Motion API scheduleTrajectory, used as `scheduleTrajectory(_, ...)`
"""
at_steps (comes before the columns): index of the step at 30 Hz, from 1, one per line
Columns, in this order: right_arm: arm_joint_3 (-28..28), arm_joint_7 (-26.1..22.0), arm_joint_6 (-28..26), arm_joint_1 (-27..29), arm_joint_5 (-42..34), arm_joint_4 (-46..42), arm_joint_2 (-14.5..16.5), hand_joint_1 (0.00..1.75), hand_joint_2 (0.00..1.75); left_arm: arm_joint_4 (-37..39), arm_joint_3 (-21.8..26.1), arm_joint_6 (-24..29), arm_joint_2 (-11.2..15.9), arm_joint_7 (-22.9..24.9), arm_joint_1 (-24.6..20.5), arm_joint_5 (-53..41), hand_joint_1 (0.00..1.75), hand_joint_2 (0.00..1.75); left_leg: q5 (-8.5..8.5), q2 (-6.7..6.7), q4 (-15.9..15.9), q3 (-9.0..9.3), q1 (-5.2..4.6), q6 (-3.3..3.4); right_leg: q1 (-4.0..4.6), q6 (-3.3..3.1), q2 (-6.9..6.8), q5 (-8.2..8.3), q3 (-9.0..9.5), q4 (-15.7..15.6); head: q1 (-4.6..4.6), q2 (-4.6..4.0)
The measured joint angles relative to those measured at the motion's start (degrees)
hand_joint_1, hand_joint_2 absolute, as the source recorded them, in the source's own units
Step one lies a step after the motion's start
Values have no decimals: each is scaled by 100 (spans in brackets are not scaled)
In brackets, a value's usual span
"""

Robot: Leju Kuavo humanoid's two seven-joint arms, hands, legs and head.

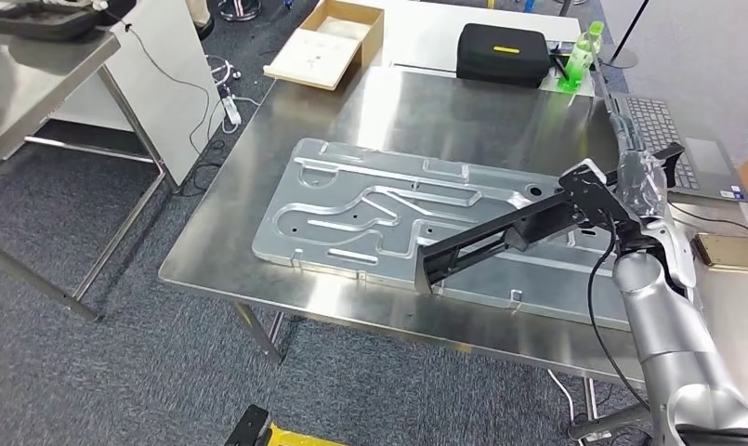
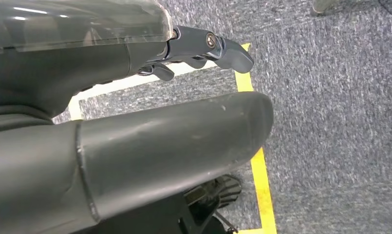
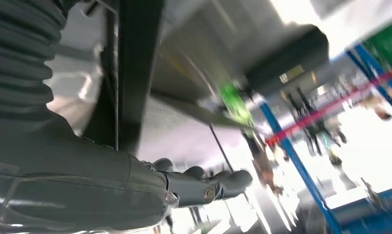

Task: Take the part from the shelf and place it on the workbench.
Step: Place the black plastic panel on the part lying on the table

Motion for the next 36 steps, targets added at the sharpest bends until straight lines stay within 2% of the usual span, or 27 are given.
scheduleTrajectory(3, 1, 100, 376, -79, -143, 159, -42, 0, 0, 0, 3, 5, 3, -1, 3, 7, 0, 0, -13, -2, 17, -20, -8, -81, 14, -115, 14, -10, -9, -24, -3, 0)
scheduleTrajectory(4, 1, 109, 446, -120, -166, 217, -52, 0, 0, 0, 4, 8, 4, -3, 5, 8, 0, 0, -68, -2, 81, -46, -3, -108, 5, -158, 13, -4, -7, -31, -4, 0)
scheduleTrajectory(6, 1, 104, 521, -219, -187, 332, -62, 0, 0, 0, 4, 11, 6, -6, 6, 8, 0, 0, -345, -2, 534, -246, 10, -151, -7, -233, 7, 4, 2, -49, -5, 0)
scheduleTrajectory(8, 1, 85, 564, -293, -216, 439, -67, 0, 0, 0, 5, 11, 7, -8, 17, 8, 0, 0, -695, -1, 1317, -609, 17, -169, 16, -268, 5, -2, 2, -46, -5, 0)
scheduleTrajectory(9, 1, 75, 578, -312, -233, 483, -67, 0, 44, 0, 6, 11, 9, -8, 27, 8, 0, 0, -773, -1, 1606, -751, 18, -167, 31, -274, 6, -5, 4, -44, -5, 0)
scheduleTrajectory(10, 1, 70, 592, -330, -248, 520, -67, 0, 87, 0, 6, 12, 11, -8, 37, 8, 0, 0, -742, -1, 1700, -805, 18, -155, 45, -280, 9, -9, 8, -41, -5, 0)
scheduleTrajectory(11, 1, 69, 616, -352, -264, 551, -68, 0, 131, 0, 6, 13, 14, -8, 42, 8, 0, 0, -600, -1, 1550, -742, 16, -131, 59, -283, 16, -12, 15, -37, -5, 0)
scheduleTrajectory(12, 1, 68, 675, -381, -299, 577, -69, 0, 175, 0, 6, 14, 19, -9, 42, 8, 0, 0, -390, -3, 1204, -583, 10, -96, 72, -284, 24, -15, 24, -35, -5, 0)
scheduleTrajectory(14, 1, 63, 910, -459, -430, 625, -85, 0, 175, 0, 8, 15, 33, -15, 33, 8, 0, 0, -72, -7, 411, -217, -18, -13, 95, -271, 38, -20, 28, -29, -4, 0)
scheduleTrajectory(15, 1, 66, 1083, -513, -523, 652, -102, 0, 175, 0, 9, 13, 40, -20, 30, 8, 0, 0, -9, -7, 173, -112, -36, 13, 97, -250, 41, -15, 18, -28, -3, 0)
scheduleTrajectory(18, 12, 134, 1640, -780, -755, 755, -199, 0, 175, 0, 11, 1, 52, -31, 39, 9, 0, 0, 32, -4, 11, -62, -58, 62, 78, -145, 41, 4, -8, -43, -4, 0)
scheduleTrajectory(20, 39, 205, 1894, -1041, -833, 847, -286, 0, 175, 0, 14, -9, 55, -39, 39, 12, 0, 0, 91, 2, -70, -36, -40, 125, 65, -90, 30, -112, -66, 95, -3, 0)
scheduleTrajectory(21, 59, 240, 1977, -1182, -856, 901, -324, 0, 175, 0, 16, -14, 56, -44, 35, 13, 0, 0, 115, 5, -103, -26, -29, 149, 58, -70, 25, -256, -166, 322, -1, 0)
scheduleTrajectory(23, 102, 291, 2071, -1421, -882, 1001, -375, 0, 175, 0, 19, -25, 56, -51, 35, 13, 0, 0, 123, 6, -107, -29, -31, 165, 45, -30, 23, -608, -493, 1045, -1, 0)
scheduleTrajectory(24, 122, 307, 2094, -1499, -886, 1049, -391, 0, 175, 0, 21, -29, 56, -53, 40, 13, 0, 0, 120, 6, -101, -29, -29, 164, 36, -8, 22, -708, -641, 1357, -1, 0)
scheduleTrajectory(25, 139, 315, 2107, -1551, -887, 1089, -402, 0, 175, 0, 22, -34, 56, -54, 44, 13, 0, 0, 115, 4, -91, -29, -25, 160, 26, 9, 19, -704, -713, 1497, -1, 0)
scheduleTrajectory(26, 152, 319, 2116, -1589, -888, 1123, -409, 0, 175, 0, 24, -39, 55, -54, 47, 12, 0, 0, 104, 0, -74, -28, -18, 151, 13, 21, 16, -588, -674, 1408, -1, 0)
scheduleTrajectory(28, 174, 320, 2123, -1656, -888, 1174, -416, 0, 175, 0, 26, -45, 54, -55, 47, 11, 0, 0, 64, -7, -26, -30, -6, 112, -12, 30, 1, -210, -335, 697, -1, 0)
scheduleTrajectory(29, 186, 320, 2125, -1691, -888, 1195, -417, 0, 175, 0, 28, -46, 53, -56, 44, 10, 0, 0, 42, -11, 8, -41, -13, 85, -5, 17, -3, -81, -164, 338, 0, 0)
scheduleTrajectory(30, 199, 321, 2127, -1717, -889, 1211, -421, 0, 175, 0, 31, -46, 54, -58, 43, 11, 0, 0, 28, -14, 31, -53, -23, 56, 5, -6, -4, -19, -55, 99, -1, 0)
scheduleTrajectory(31, 212, 321, 2128, -1733, -891, 1226, -424, 0, 175, 0, 34, -46, 55, -59, 43, 12, 0, 0, 21, -16, 40, -64, -34, 29, 21, -36, -1, -26, -16, 3, -2, 0)
scheduleTrajectory(32, 224, 322, 2129, -1743, -892, 1240, -427, 0, 175, 0, 37, -46, 55, -60, 44, 12, 0, 0, 22, -18, 41, -70, -43, 7, 37, -68, 8, -29, -19, -4, -4, 0)
scheduleTrajectory(34, 237, 321, 2129, -1748, -892, 1259, -431, 0, 175, 0, 42, -46, 56, -60, 45, 13, 0, 0, -15, -17, 61, -75, -42, -48, 15, -136, 15, -21, -16, -13, -5, 0)
scheduleTrajectory(36, 239, 318, 2128, -1777, -893, 1267, -431, 0, 175, 0, 44, -46, 56, -60, 41, 13, 0, 0, -231, -15, 380, -205, -34, -103, -9, -215, 8, -12, 2, -34, -6, 0)
